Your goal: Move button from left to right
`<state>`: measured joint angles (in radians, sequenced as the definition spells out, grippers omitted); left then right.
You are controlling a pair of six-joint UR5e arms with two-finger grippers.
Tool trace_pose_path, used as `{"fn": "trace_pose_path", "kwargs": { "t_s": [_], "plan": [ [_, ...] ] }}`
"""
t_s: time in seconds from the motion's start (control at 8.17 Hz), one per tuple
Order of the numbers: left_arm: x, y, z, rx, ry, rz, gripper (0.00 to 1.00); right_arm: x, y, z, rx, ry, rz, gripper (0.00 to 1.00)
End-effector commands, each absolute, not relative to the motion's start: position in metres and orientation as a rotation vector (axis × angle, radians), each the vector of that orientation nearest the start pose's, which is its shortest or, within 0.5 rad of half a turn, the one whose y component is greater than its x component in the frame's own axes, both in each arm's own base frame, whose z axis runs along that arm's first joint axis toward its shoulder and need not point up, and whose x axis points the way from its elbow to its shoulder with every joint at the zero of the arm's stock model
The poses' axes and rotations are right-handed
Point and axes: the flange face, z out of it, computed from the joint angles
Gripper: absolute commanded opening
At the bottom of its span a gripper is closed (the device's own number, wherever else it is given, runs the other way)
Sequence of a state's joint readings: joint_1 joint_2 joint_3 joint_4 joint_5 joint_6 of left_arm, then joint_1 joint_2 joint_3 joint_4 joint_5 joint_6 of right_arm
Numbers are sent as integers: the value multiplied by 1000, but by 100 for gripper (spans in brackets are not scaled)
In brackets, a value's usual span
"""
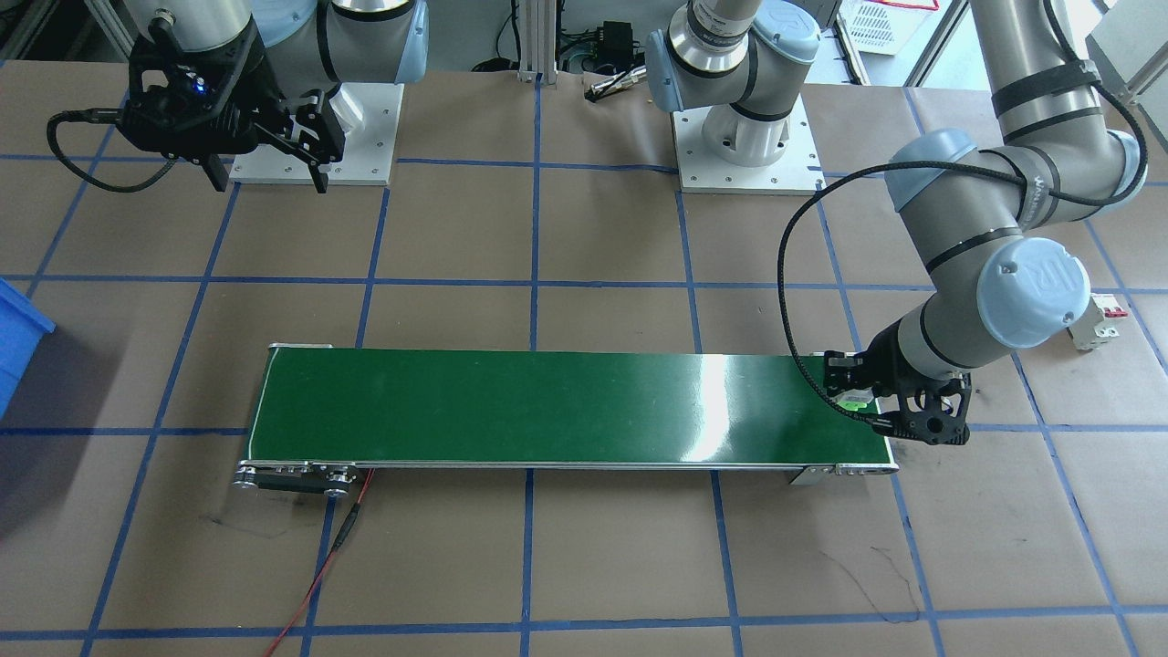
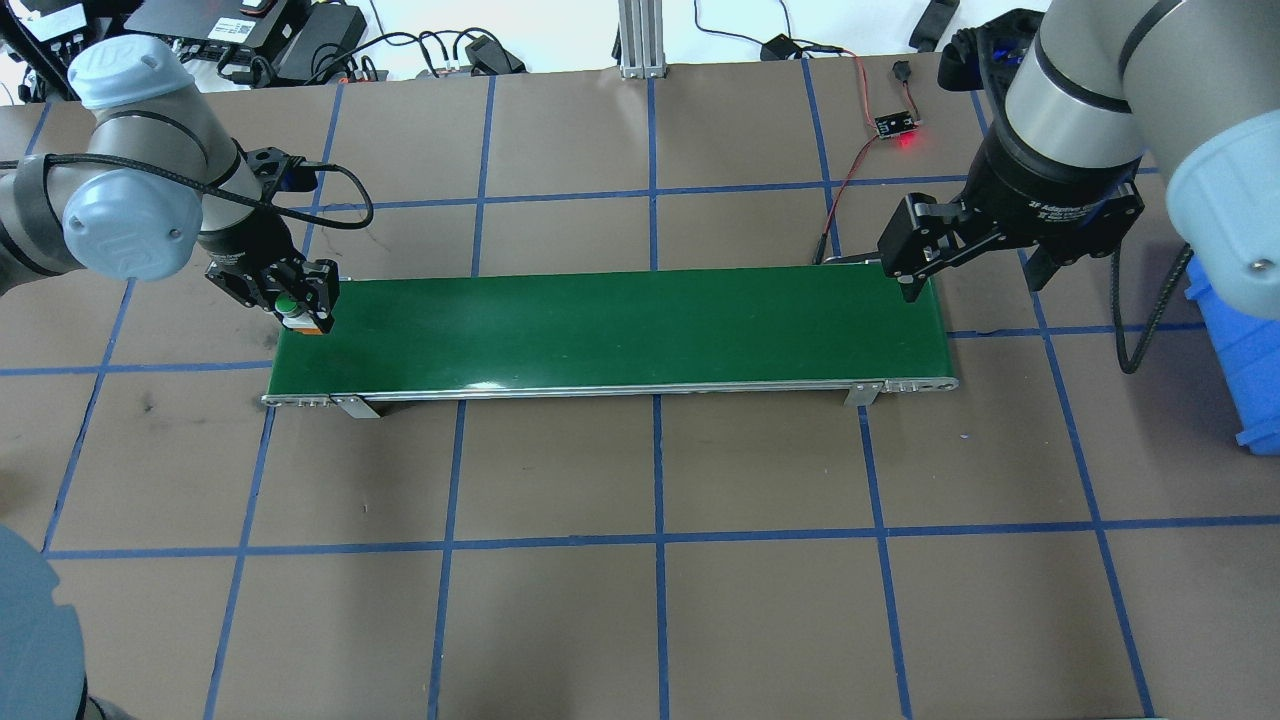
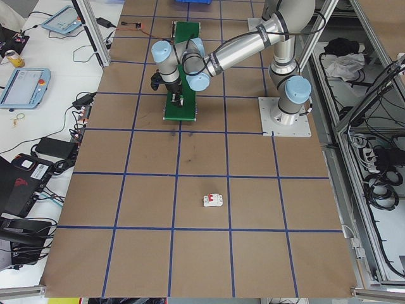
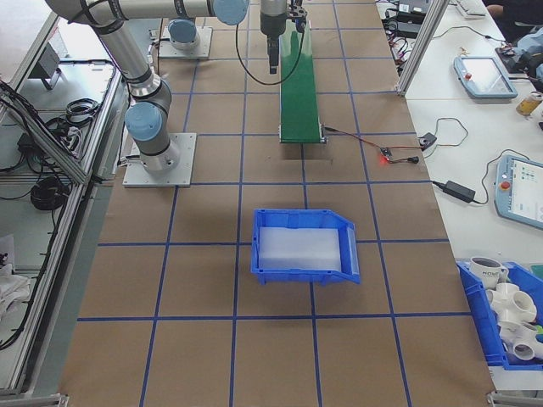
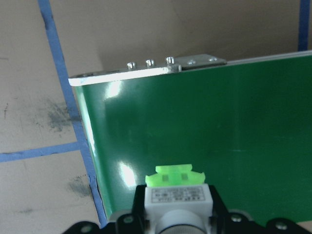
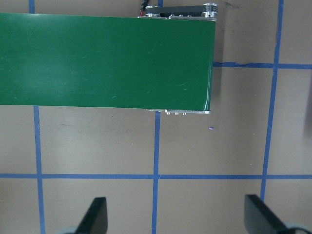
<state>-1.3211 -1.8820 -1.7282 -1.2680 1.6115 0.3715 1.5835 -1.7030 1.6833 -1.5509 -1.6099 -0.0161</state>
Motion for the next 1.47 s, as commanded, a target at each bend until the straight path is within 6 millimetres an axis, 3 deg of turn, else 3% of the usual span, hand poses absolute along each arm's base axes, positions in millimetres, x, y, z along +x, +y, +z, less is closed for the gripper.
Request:
{"fn": "trace_pose_path", "kwargs": {
  "t_s": [0.0,0.24,0.37,0.49,0.73,0.86,1.22,1.35],
  "plan": [
    [16,-586,254,222,3136,277,0,133,-433,495,-93,3192,-6,100],
    [16,-586,251,220,3137,287,4,134,-434,494,-100,3191,-4,100],
    [16,-583,257,215,3135,278,84,134,-436,494,-98,3188,-13,100],
    [15,-578,268,201,3134,267,100,133,-438,492,-95,3197,-11,100],
    [-3,-559,300,192,3156,288,100,134,-439,491,-73,3193,-9,100],
    [-12,-544,325,155,3192,291,100,134,-448,488,-71,3191,-7,100],
    [-40,-499,411,133,3164,120,100,128,-484,478,-38,3176,-99,100],
    [-54,-496,419,174,3147,93,100,123,-499,461,-8,3142,-58,100]
  ]
}}
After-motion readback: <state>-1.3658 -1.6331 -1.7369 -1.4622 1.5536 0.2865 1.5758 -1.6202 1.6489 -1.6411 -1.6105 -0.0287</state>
